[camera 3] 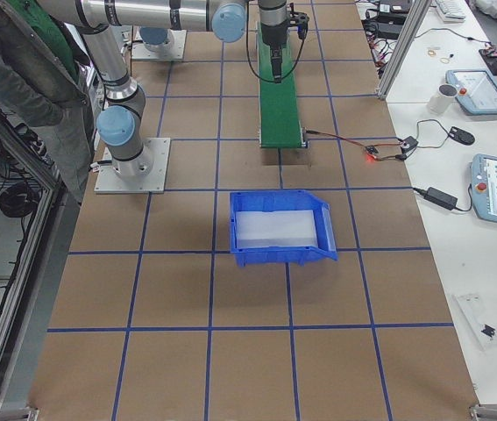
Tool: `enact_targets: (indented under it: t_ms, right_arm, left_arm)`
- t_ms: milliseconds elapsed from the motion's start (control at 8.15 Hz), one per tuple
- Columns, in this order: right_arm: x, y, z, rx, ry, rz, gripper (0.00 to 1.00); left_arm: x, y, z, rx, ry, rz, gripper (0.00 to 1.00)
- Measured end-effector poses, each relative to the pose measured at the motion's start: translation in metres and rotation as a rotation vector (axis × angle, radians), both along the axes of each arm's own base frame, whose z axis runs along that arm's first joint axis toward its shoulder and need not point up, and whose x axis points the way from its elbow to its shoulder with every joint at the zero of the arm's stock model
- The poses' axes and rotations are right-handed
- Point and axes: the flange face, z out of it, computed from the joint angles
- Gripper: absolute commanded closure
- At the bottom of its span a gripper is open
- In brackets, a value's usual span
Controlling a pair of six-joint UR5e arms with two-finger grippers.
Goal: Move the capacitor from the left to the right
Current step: 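Release the capacitor onto the green belt and raise the left gripper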
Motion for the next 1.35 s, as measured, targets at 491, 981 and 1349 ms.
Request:
enact_targets:
  t_ms: [491,981,1349]
  right_arm:
    - [0.000,0.000,-0.001,0.002,-0.001,0.001,0.00]
    - [-0.001,-0.002,-0.004,0.011,-0.002,0.030,0.00]
    - [-0.001,-0.008,-0.013,0.025,-0.014,0.043,0.00]
  left_arm:
    - [0.005,0.013,0.060,-0.089,-0.091,0.016,0.00]
    - [0.009,0.017,0.060,-0.061,-0.167,0.027,0.00]
    - [-0.007,0.021,0.056,-0.031,-0.109,-0.015,0.00]
